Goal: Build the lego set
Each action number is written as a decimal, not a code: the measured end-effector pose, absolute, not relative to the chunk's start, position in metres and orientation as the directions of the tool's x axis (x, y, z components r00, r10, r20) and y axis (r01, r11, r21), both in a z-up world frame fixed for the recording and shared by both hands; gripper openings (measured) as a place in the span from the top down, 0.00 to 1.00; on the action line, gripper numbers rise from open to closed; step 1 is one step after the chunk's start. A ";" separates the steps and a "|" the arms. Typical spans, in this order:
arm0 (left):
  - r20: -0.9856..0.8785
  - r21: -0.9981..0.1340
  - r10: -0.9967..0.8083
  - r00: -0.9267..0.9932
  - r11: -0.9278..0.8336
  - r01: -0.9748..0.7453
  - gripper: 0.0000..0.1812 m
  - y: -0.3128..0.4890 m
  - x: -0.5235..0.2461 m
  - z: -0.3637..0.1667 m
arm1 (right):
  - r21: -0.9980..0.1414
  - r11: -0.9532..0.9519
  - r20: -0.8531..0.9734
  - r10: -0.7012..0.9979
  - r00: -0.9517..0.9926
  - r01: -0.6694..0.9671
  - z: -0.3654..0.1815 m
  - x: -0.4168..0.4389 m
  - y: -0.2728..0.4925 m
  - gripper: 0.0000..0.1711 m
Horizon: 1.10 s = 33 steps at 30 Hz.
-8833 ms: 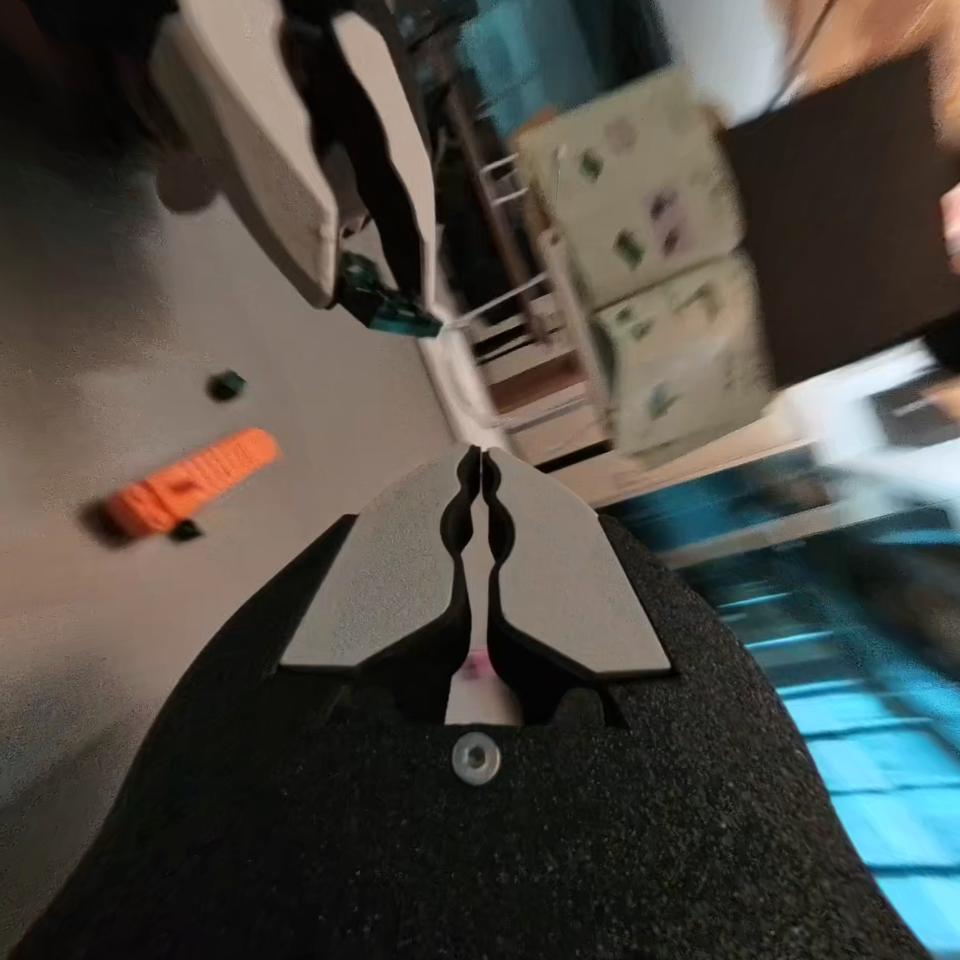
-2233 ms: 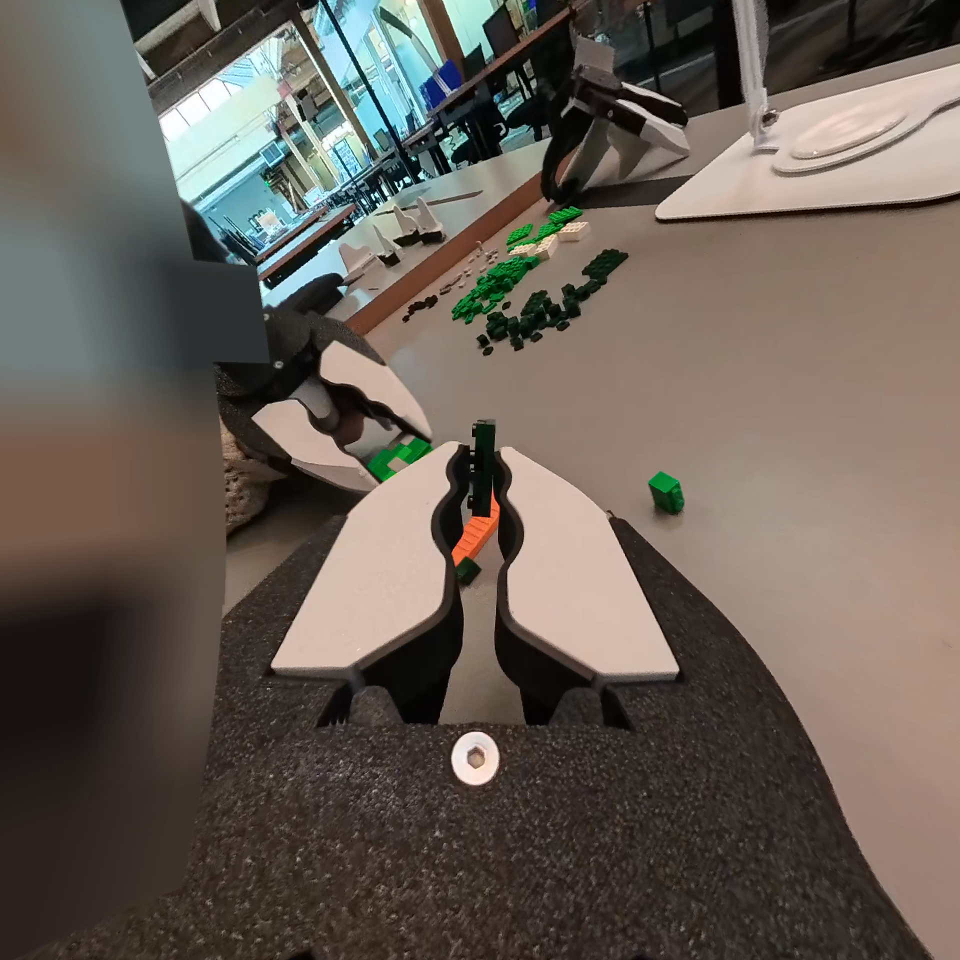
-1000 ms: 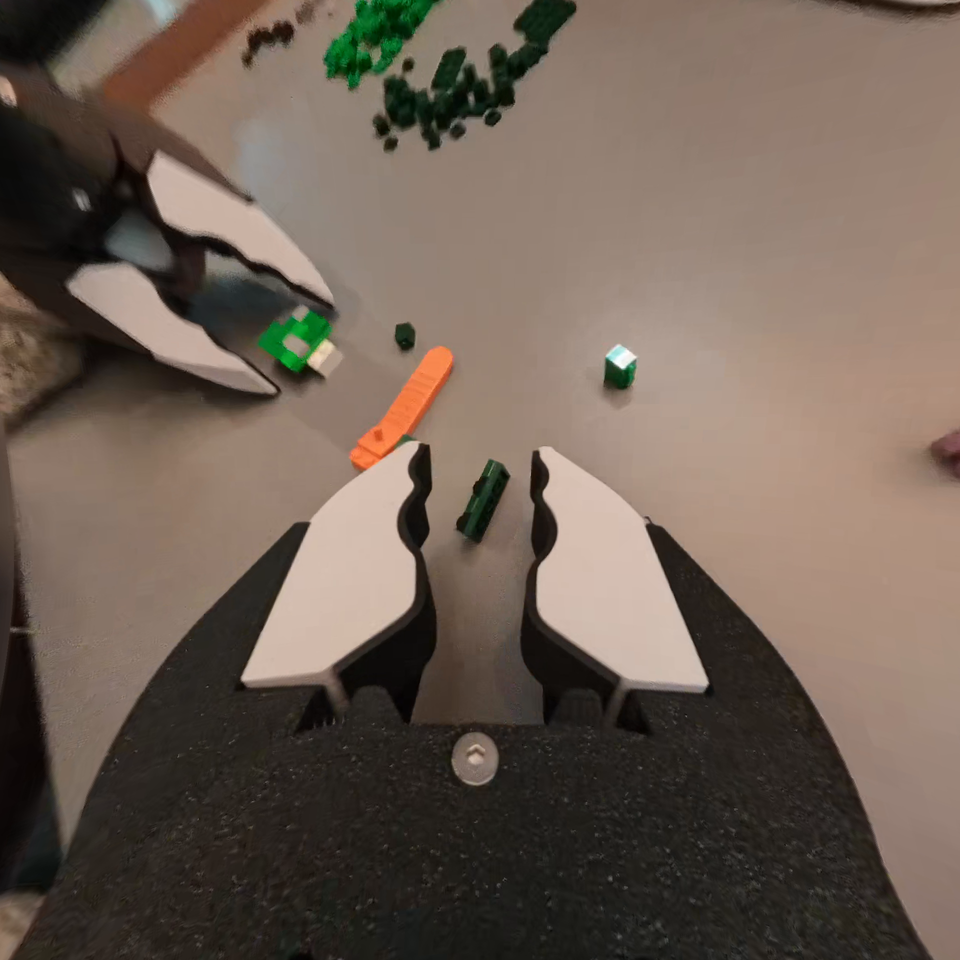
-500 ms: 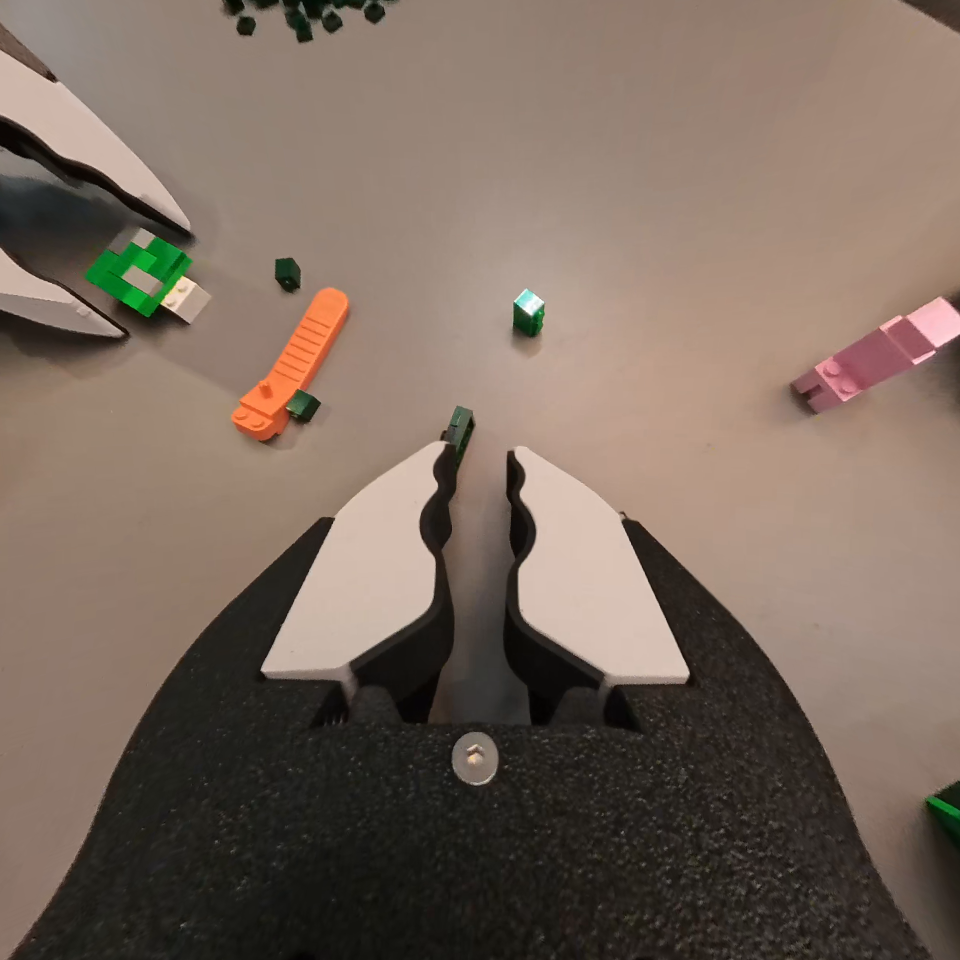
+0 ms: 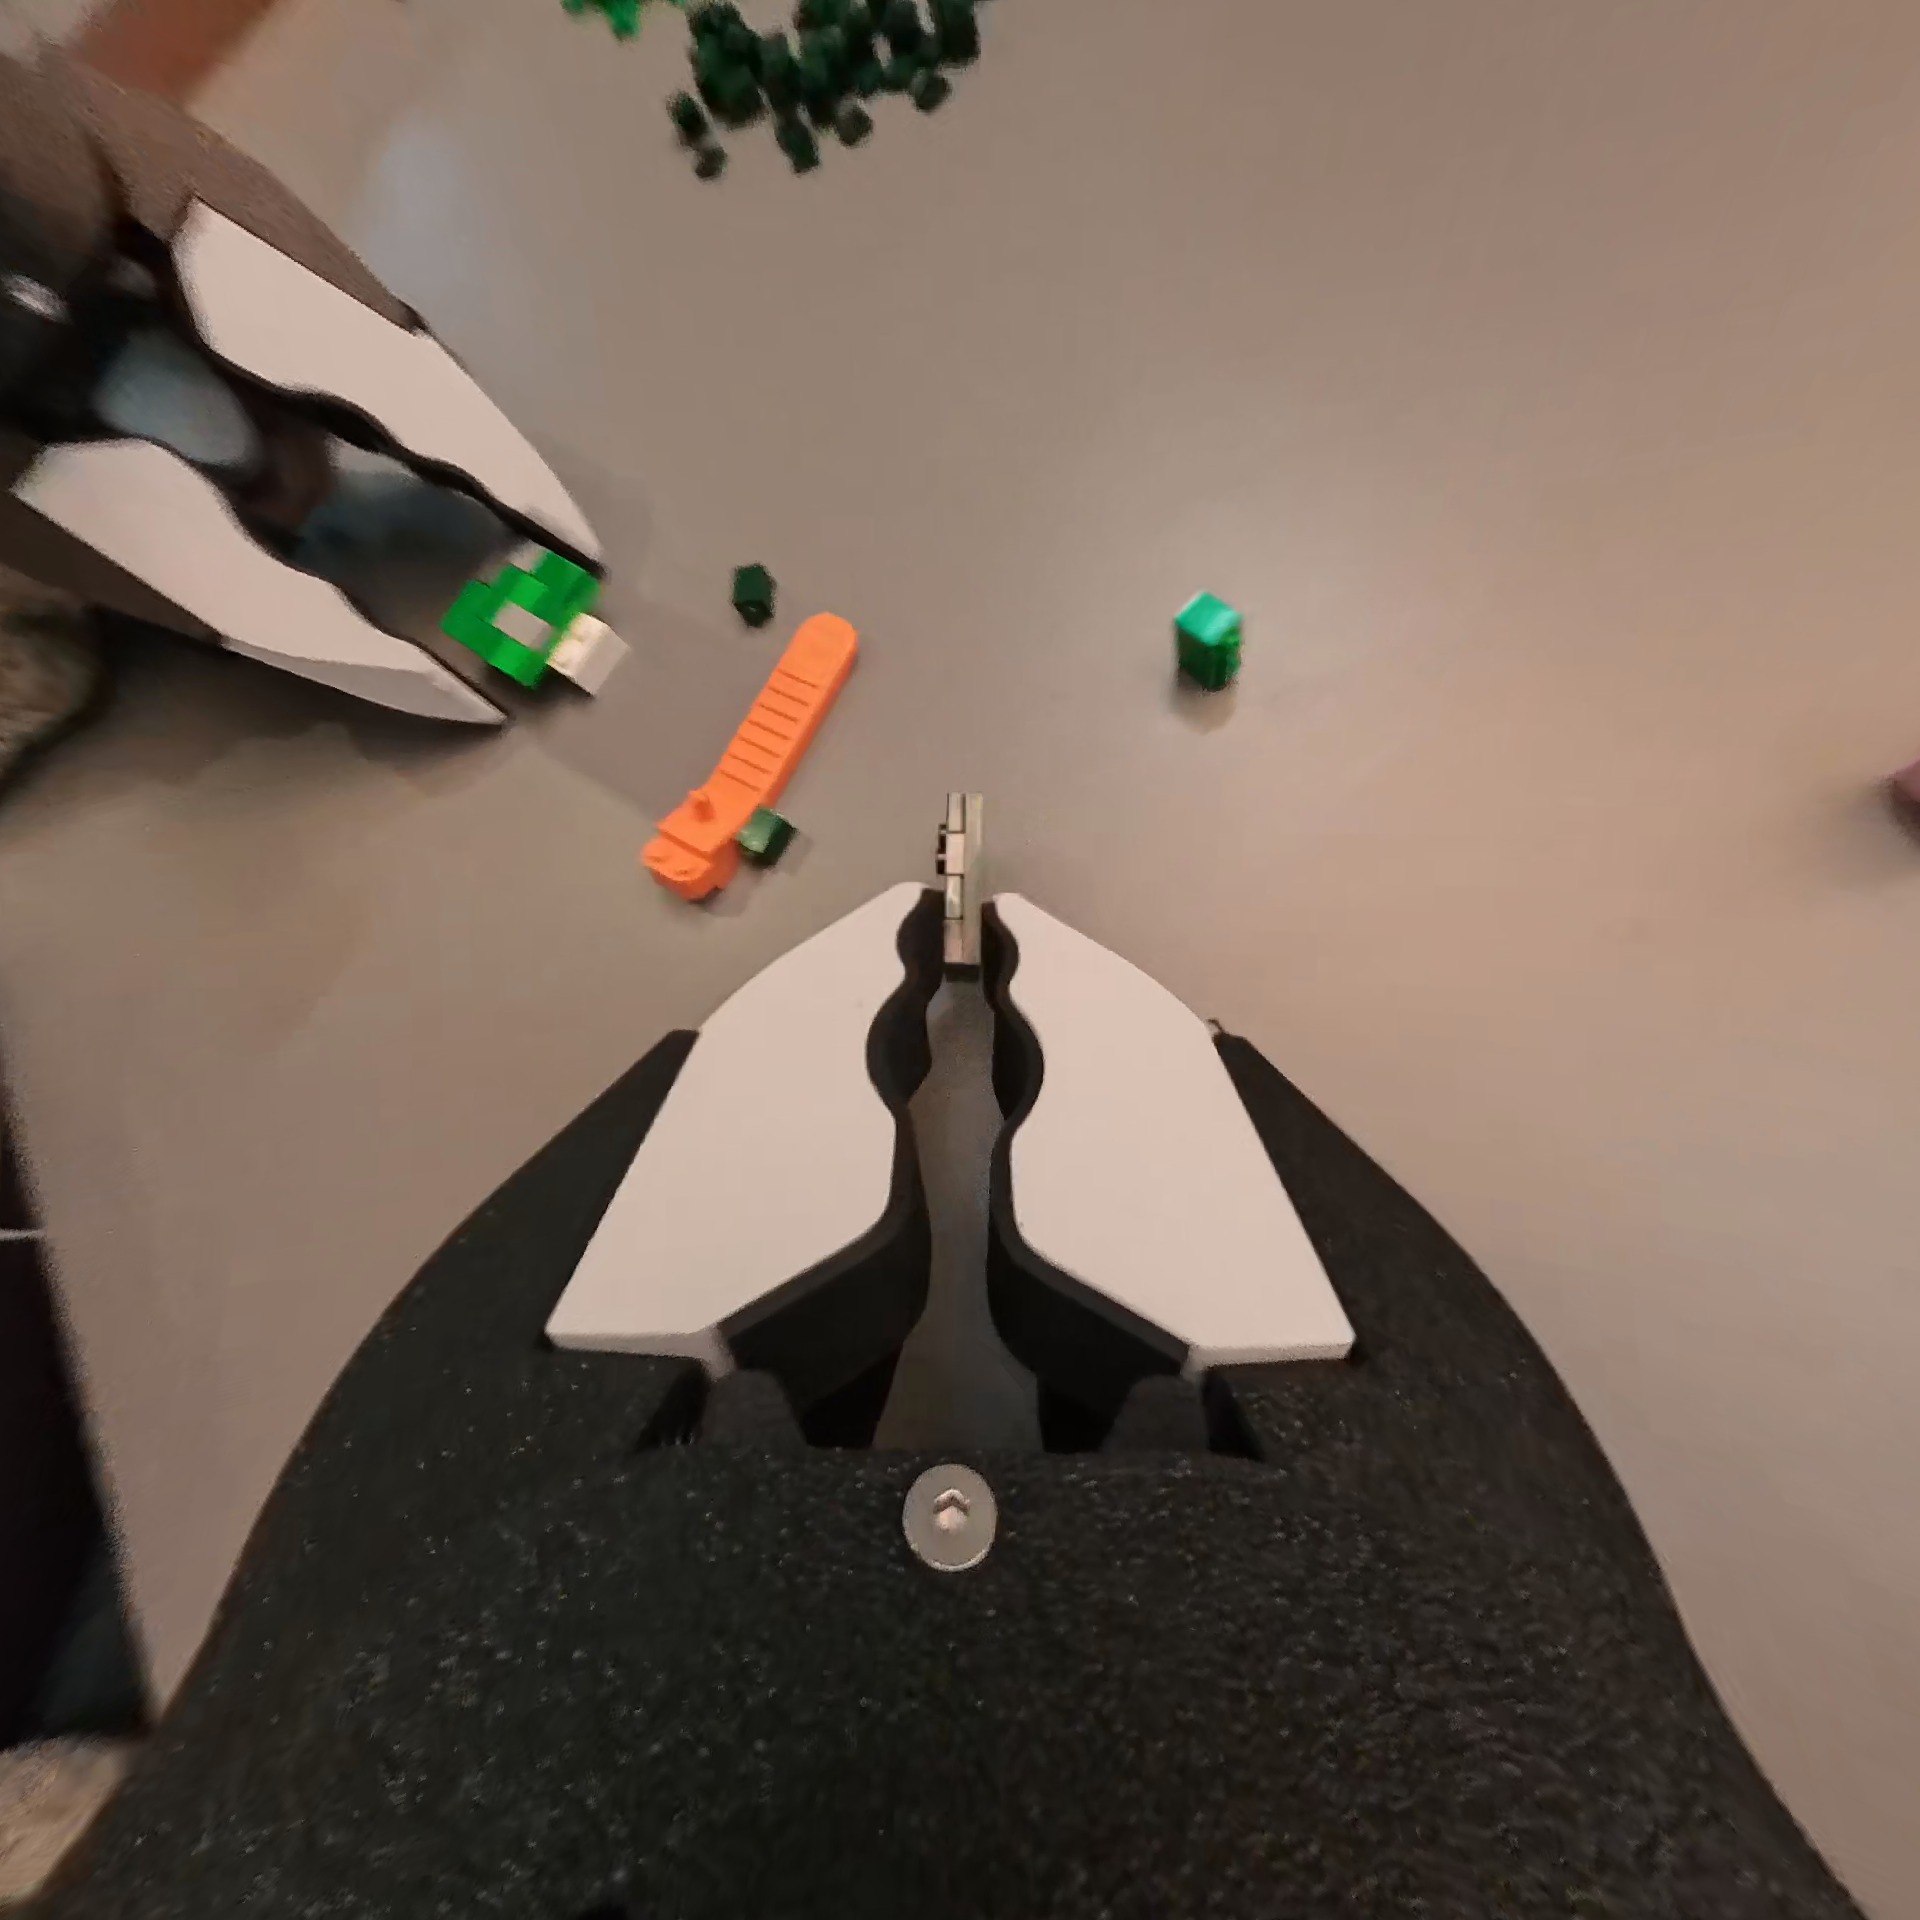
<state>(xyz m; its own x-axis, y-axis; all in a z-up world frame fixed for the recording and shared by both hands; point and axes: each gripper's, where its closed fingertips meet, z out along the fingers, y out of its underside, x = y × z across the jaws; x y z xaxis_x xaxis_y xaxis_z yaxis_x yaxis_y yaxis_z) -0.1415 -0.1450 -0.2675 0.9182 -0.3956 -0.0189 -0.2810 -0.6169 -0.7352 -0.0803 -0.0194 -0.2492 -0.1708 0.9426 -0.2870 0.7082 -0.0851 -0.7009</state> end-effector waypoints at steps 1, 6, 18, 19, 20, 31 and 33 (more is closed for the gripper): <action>-0.017 -0.735 -0.397 0.918 -0.617 -0.281 0.76 -0.145 -0.141 -0.267 | -0.691 -0.114 -0.344 0.920 -0.186 0.714 -0.248 -0.078 -0.024 0.97; 0.006 -0.743 -0.415 0.910 -0.611 -0.273 0.76 -0.146 -0.135 -0.263 | -0.581 -0.081 -0.493 0.827 -0.271 0.810 -0.259 -0.057 -0.050 0.96; -0.030 -0.745 -0.399 0.917 -0.602 -0.286 0.76 -0.148 -0.141 -0.261 | -0.599 -0.065 -0.384 0.898 -0.215 0.798 -0.263 -0.063 -0.034 0.91; -0.029 -0.743 -0.398 0.917 -0.605 -0.286 0.76 -0.148 -0.141 -0.262 | -0.616 -0.058 -0.367 0.904 -0.221 0.786 -0.262 -0.065 -0.033 0.89; -0.029 -0.741 -0.398 0.917 -0.607 -0.287 0.76 -0.147 -0.141 -0.264 | -0.642 -0.046 -0.344 0.909 -0.235 0.765 -0.259 -0.068 -0.033 0.88; -0.016 -0.736 -0.385 0.923 -0.620 -0.272 0.80 -0.143 -0.143 -0.266 | -0.881 0.258 0.011 0.849 -0.529 0.396 -0.214 -0.100 -0.089 0.84; 0.051 -0.763 -0.377 0.925 -0.613 -0.207 0.80 -0.142 -0.140 -0.260 | -0.872 0.340 0.091 0.820 -0.565 0.353 -0.217 -0.102 -0.102 0.88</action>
